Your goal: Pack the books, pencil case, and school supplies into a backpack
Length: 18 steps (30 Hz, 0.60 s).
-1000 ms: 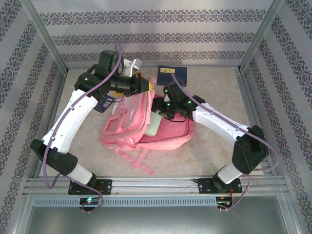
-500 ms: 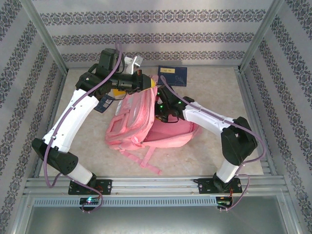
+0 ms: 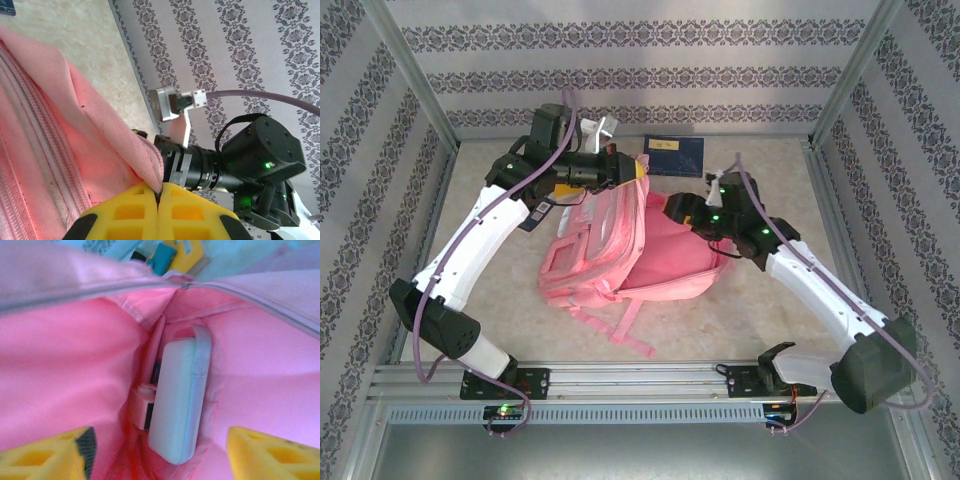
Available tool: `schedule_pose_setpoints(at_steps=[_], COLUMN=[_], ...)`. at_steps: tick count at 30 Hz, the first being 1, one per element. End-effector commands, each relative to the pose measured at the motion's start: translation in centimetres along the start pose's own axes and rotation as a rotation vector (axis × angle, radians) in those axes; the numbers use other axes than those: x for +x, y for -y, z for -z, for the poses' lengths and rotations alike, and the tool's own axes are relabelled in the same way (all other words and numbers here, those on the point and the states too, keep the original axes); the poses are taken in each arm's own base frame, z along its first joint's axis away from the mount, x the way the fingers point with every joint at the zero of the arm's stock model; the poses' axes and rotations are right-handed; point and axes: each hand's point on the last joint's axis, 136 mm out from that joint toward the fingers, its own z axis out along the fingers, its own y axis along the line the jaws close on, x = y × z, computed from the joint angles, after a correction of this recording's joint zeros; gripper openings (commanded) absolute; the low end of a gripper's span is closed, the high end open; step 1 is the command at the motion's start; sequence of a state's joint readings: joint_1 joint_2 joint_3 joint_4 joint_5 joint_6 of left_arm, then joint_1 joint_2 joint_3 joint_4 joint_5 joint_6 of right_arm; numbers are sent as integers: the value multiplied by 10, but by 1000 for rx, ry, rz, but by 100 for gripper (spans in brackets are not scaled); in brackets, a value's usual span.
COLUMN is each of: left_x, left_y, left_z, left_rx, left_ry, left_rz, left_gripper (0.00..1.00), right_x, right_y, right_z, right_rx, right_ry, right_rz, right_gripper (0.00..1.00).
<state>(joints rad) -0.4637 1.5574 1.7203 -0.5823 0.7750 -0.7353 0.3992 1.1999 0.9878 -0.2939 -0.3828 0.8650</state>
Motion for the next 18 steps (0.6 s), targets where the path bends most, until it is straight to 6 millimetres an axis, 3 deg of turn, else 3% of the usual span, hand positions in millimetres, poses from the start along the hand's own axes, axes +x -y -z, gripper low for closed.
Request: schedule_pose_setpoints(at_steps=[1, 4, 6, 9, 11, 13, 15, 18], left_x=[-10, 0, 8, 20, 29, 35, 35, 29], left_y=[34, 23, 13, -3, -15, -25, -33, -37], left_z=[-8, -30, -47, -73, -90, -104, -111, -105], left_rx=[129, 117, 103, 81, 63, 47, 34, -30], left_ry=[37, -7, -37, -84, -119, -144, -149, -122], left_rz=[-118, -102, -88, -63, -45, -35, -34, -93], left_gripper=[0, 0, 0, 0, 2, 14, 34, 55], right_x=[-1, -4, -6, -7, -8, -10, -15, -17], right_y=[-2, 17, 51, 82, 89, 92, 93, 94], right_z=[11, 17, 29, 47, 58, 68, 80, 91], right_rx=[-59, 37, 202, 355, 421, 471, 516, 562], right_ry=[-6, 13, 37, 68, 89, 104, 128, 135], right_rz=[19, -6, -95, -140, -115, -87, -52, -7], right_gripper=[54, 20, 14, 26, 31, 35, 38, 43])
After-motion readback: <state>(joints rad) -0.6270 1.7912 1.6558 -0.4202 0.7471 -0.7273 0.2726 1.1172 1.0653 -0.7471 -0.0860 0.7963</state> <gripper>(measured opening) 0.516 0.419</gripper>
